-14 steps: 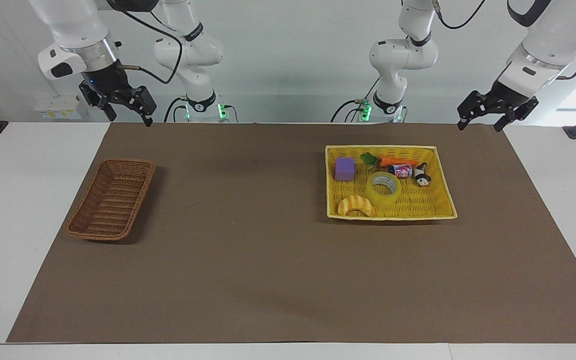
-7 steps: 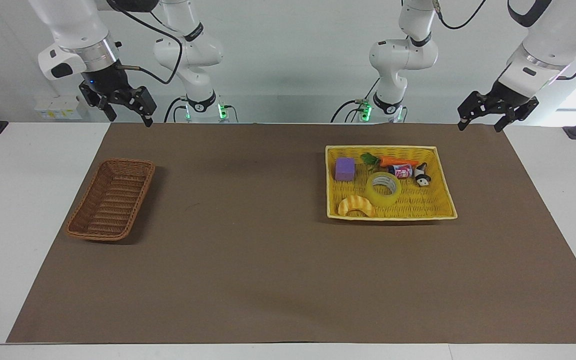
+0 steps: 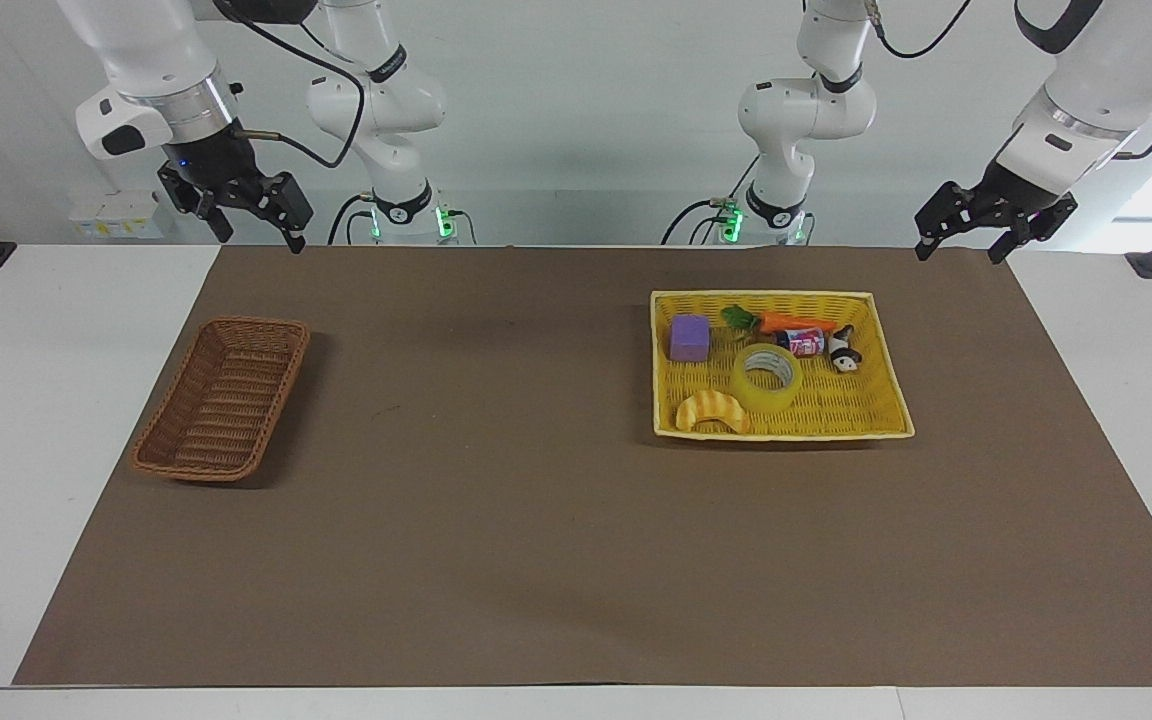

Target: Move tape to another basket

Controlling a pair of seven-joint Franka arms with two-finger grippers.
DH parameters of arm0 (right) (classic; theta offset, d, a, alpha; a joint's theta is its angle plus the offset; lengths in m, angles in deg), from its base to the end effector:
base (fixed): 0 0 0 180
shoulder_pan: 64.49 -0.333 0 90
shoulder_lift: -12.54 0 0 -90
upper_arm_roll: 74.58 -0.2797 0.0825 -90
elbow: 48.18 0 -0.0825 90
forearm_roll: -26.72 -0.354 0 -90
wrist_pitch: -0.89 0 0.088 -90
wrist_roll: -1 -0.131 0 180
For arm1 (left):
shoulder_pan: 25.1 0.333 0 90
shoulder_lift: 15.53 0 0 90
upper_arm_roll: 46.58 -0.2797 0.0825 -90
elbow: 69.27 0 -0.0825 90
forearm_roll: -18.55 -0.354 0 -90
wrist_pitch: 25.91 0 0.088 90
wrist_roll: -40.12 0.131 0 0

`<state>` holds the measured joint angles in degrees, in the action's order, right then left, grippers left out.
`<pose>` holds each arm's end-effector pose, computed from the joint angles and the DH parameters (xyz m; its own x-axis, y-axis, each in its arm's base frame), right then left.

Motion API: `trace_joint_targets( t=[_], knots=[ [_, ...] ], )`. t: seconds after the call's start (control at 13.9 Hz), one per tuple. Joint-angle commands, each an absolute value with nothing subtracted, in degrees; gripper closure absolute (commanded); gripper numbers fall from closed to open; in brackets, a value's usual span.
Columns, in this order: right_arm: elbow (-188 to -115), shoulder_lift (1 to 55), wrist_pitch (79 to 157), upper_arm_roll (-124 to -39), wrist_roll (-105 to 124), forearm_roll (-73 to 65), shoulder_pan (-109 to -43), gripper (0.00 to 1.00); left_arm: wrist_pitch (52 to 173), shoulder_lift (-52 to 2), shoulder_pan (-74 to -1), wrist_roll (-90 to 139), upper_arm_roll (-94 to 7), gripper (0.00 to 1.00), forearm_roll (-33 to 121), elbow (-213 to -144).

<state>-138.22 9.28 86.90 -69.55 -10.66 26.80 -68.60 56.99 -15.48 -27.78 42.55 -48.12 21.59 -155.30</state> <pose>0.5015 -0.0094 0.5869 0.9759 -0.2177 -0.0141 -0.2177 -0.9760 -0.0008 0.5102 -0.0176 0.5845 0.9963 -0.0687 -0.0513 -0.0659 -0.9963 0.0551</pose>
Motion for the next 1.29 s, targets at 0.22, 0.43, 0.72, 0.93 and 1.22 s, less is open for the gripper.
trace_joint_targets(
  t=[0.22, 0.43, 0.72, 0.93, 1.22],
  knots=[
    [-139.32, 8.50, 88.08, -69.83, -11.13, 25.58, -67.92, 0.00, 56.17, -14.74, -27.47, 43.45, -47.98, 0.00, 21.80, -155.84],
    [-139.32, 8.50, 88.08, -69.83, -11.13, 25.58, -67.92, 0.00, 57.23, -13.33, -27.56, 43.81, -47.98, 0.00, 21.89, -159.43],
    [-139.32, 8.50, 88.08, -69.83, -11.13, 25.58, -67.92, 0.00, 61.08, -11.84, -28.61, 43.98, -47.55, 0.00, 21.80, -167.07],
    [-139.32, 8.50, 88.08, -69.83, -11.13, 25.58, -67.92, 0.00, 68.11, -9.82, -29.92, 43.98, -47.19, 0.00, 21.89, -174.80],
    [-139.32, 8.50, 88.08, -69.83, -11.13, 25.58, -67.92, 0.00, 79.43, -10.52, -32.99, 45.03, -47.28, 0.00, 21.89, -182.54]
  ],
)
